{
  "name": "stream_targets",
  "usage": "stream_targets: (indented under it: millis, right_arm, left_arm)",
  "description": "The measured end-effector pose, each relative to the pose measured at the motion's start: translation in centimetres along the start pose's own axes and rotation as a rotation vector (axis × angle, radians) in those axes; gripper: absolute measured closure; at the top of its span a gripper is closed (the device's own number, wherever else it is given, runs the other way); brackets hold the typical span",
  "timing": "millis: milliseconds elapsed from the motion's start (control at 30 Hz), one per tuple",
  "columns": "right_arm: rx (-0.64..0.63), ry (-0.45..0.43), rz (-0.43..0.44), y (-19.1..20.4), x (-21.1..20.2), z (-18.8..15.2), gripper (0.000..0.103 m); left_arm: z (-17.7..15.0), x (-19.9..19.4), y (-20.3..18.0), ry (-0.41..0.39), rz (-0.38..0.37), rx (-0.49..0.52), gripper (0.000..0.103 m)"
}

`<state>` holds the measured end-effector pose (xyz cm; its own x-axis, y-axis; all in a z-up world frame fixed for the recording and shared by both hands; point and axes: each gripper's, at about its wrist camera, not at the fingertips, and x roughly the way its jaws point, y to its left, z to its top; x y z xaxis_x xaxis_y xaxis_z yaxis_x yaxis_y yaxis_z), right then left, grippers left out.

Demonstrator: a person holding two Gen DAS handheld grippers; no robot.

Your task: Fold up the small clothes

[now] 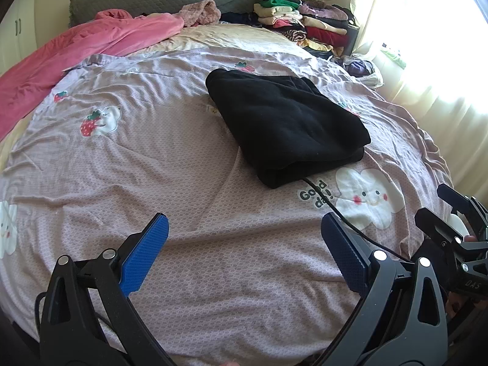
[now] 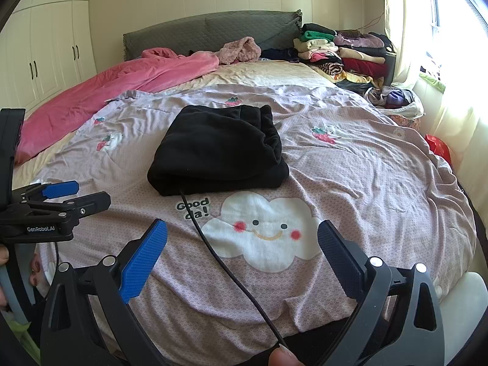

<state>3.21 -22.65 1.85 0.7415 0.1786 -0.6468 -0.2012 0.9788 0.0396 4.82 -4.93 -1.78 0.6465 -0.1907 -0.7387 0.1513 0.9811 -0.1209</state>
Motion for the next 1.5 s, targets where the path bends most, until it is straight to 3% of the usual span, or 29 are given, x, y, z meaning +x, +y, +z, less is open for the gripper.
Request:
stream_targets:
  millis: [600, 767, 1000, 1133, 1267, 1500]
  right_arm:
    - [0.010, 0.002, -0.019, -0.3, 0.2, -0.1, 0.005]
    - [0.026, 0.000, -0.046, -1.0, 0.1, 0.0, 0.005]
    - [0.073, -0.010, -0.091, -2.9, -0.4, 0.1, 0.005]
    - [0.114, -0.021, -0.162, -5.5, -1.1, 0.2, 0.005]
    - [0.180, -0.034, -0.299, -10.8, -2.1, -0.4, 0.005]
    - [0.384, 0.015, -0.593, -23.7, -3.8, -4.8, 0.005]
  left_arm:
    - [-0.1, 0.0, -0.3, 0.029, -0.005, 0.035, 0.009]
    - [-0.1, 0.1, -0.1, 0.041, 0.037, 0.038, 0.009]
    - [0.5, -0.6, 2.6, 0.011, 0.094, -0.038, 0.009]
    - [2.0, -0.9, 7.0, 0.002, 0.147, -0.134, 0.009]
    - [3.1, -1.5, 12.6, -0.015, 0.225, -0.228, 0.009]
    - [3.6, -2.3, 25.4, 0.001, 0.426, -0.432, 0.009]
